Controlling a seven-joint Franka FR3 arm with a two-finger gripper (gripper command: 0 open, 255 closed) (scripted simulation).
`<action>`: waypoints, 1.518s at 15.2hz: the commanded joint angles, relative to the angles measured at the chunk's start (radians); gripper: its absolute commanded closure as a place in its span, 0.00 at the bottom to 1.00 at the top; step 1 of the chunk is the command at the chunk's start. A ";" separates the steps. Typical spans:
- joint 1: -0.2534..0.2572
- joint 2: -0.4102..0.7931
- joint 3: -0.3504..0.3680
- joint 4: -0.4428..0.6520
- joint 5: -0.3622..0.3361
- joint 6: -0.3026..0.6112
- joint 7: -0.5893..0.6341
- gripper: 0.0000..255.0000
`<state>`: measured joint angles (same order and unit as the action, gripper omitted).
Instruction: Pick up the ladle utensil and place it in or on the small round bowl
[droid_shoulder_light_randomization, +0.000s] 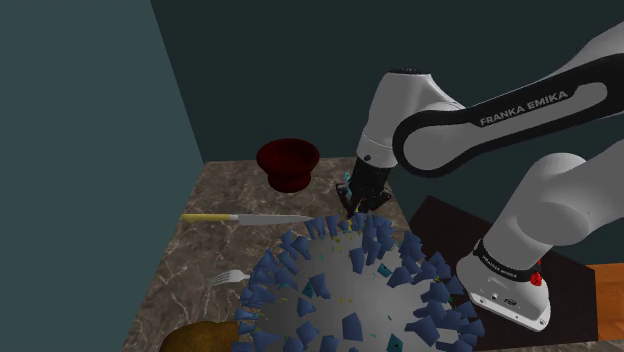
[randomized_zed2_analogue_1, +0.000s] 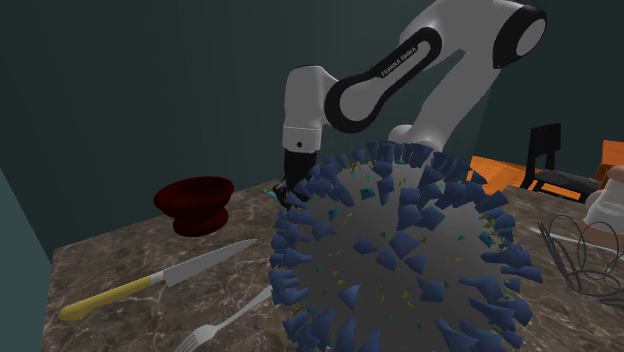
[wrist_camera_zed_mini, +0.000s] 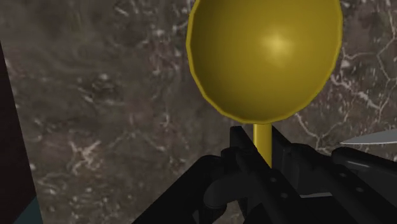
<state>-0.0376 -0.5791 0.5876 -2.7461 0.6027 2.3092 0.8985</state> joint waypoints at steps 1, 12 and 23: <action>0.000 -0.025 -0.012 0.012 -0.010 -0.038 0.006 1.00; -0.010 -0.110 -0.069 0.107 -0.065 -0.216 0.038 1.00; -0.023 -0.150 -0.118 0.225 -0.113 -0.372 0.067 1.00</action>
<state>-0.0603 -0.7254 0.4737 -2.5313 0.4930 1.9514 0.9626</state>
